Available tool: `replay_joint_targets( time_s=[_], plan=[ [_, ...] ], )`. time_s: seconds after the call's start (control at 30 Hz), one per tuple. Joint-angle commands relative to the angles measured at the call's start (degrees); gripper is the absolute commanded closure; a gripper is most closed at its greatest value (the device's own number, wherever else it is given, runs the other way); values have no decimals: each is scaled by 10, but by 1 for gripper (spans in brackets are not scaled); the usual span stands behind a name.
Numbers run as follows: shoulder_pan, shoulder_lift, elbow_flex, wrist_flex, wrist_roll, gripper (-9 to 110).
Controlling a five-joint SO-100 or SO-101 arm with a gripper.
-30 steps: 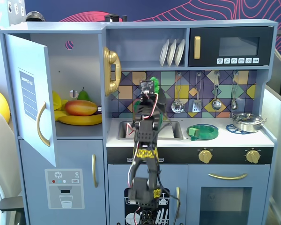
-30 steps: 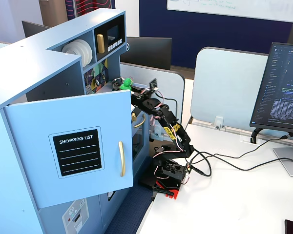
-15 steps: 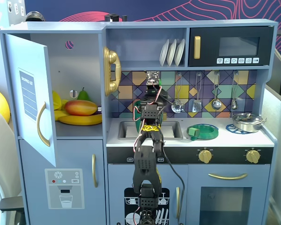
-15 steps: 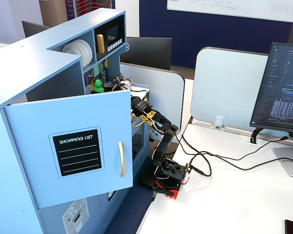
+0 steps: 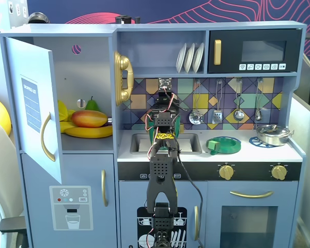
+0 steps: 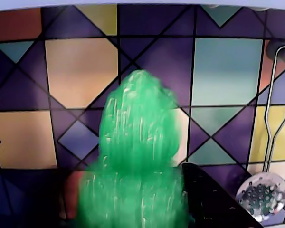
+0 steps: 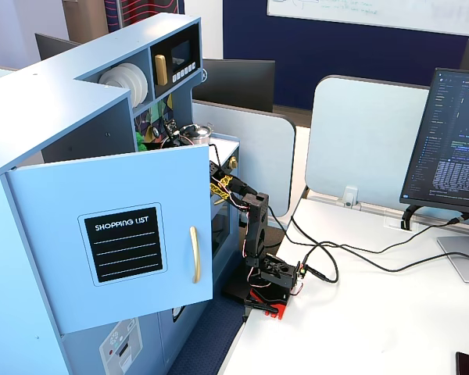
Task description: Pick up the green pineapple from the left cabinet and place it in the green recipient
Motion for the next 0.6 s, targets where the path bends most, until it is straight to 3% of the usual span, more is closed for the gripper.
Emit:
replay_joint_targets(
  time_s=[0.0,0.3,0.57],
  plan=[
    [-6,4,-46,-26,14,48],
    [-25,52,-9,-19,61,39],
    [-63,326,313,-47,102,39]
  ],
)
